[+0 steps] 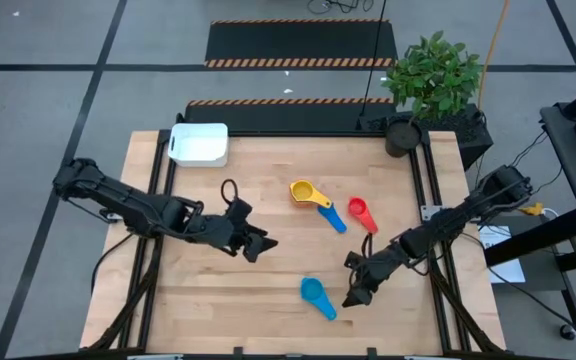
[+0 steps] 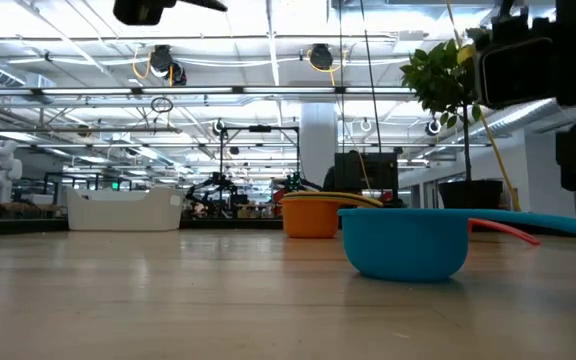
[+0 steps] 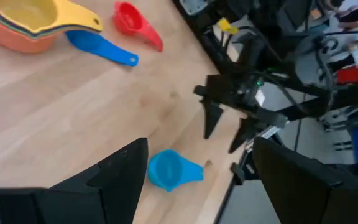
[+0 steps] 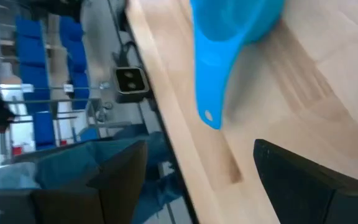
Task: Nest measuring cups in basket
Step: Stack the light blue measuring cup into the yellow measuring cup
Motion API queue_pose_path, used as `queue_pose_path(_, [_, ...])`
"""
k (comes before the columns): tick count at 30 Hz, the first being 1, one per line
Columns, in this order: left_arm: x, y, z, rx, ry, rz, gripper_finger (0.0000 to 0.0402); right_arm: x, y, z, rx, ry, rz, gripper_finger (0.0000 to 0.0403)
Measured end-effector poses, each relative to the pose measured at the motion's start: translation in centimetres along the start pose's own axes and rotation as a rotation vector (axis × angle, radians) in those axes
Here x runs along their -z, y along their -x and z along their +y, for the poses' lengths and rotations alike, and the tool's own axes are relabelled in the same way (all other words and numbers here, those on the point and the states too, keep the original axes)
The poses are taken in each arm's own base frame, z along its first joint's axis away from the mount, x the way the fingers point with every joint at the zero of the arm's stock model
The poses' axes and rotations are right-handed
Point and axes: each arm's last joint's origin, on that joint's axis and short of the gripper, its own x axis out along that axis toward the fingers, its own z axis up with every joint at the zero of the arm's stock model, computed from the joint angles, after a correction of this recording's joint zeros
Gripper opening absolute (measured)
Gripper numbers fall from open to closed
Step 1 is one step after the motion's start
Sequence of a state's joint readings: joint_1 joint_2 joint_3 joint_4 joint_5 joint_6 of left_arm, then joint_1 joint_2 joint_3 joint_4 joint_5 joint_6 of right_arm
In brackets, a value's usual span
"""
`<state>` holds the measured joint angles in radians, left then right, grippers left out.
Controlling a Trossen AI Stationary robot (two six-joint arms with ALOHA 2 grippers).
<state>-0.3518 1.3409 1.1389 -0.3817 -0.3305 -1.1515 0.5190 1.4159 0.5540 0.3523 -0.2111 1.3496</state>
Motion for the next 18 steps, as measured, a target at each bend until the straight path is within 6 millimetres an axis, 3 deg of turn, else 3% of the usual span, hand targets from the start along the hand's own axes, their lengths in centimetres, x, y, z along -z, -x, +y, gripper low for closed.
queue_pose_path(5, [0.2,-1.1,-0.1,0.009,0.007,-0.02,0.0294,-0.1,-2.4,-1.0,0.002,-0.015,0.01,0.0286])
queue_pose_path(18, [0.1,-1.7,-1.0,0.088,0.041,-0.046,0.0294,-1.3,-9.0,0.2,-0.023,-0.007,0.095,0.028])
